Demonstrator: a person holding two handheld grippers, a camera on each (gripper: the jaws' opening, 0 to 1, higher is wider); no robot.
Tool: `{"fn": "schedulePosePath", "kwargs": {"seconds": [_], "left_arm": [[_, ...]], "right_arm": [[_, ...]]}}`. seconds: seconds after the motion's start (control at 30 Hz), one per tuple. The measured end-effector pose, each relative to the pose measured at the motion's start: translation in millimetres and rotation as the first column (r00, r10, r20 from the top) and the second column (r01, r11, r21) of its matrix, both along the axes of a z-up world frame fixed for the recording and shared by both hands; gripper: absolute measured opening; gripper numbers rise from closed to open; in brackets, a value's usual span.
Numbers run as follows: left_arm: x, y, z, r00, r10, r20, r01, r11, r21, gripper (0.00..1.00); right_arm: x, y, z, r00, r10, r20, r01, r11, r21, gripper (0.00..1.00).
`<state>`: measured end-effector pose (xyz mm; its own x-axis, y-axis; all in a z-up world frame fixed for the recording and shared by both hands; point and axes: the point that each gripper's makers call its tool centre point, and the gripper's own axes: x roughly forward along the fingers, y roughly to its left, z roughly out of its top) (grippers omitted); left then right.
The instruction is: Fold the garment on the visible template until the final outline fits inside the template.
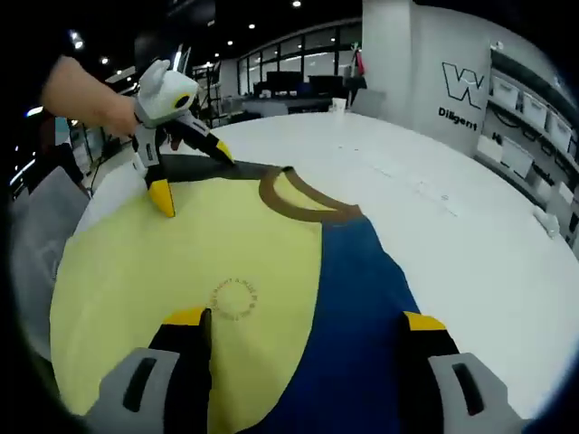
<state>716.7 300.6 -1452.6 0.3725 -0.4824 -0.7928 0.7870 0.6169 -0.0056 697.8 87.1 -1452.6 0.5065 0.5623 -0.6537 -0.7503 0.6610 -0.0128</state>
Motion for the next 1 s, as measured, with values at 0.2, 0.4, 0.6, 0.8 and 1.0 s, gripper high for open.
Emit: {"fn": "schedulePosePath", "kwargs": {"seconds": [0.2,0.4,0.6,0.8,1.0], "left_arm": [[15.2,1.2,0.2,0.999,0.03,0.014,-0.03,0.999,-0.018,0.97],[26.9,4.3,-0.4,1.0,0.024,0.008,-0.024,1.0,-0.018,0.99],[21.6,30.1,3.0,0.999,0.034,-0.023,-0.034,0.999,0.005,0.99],[5.8,62.5,-1.4,0.999,0.034,0.003,-0.034,0.999,0.03,0.99],[8.8,67.7,-1.8,0.998,0.059,-0.003,-0.059,0.998,-0.018,1.0]], "right_arm": [[19.5,-3.5,0.0,1.0,-0.002,0.001,0.002,1.0,0.012,0.95],[39.2,-3.2,1.7,1.0,0.01,0.018,-0.01,1.0,0.023,0.96],[51.0,-11.5,-1.1,0.998,0.064,0.008,-0.064,0.998,-0.024,1.0],[30.2,-9.6,-3.5,0.999,0.045,-0.005,-0.045,0.999,-0.001,1.0],[25.7,-25.4,-2.9,1.0,-0.004,0.007,0.004,1.0,0.02,1.0]]}}
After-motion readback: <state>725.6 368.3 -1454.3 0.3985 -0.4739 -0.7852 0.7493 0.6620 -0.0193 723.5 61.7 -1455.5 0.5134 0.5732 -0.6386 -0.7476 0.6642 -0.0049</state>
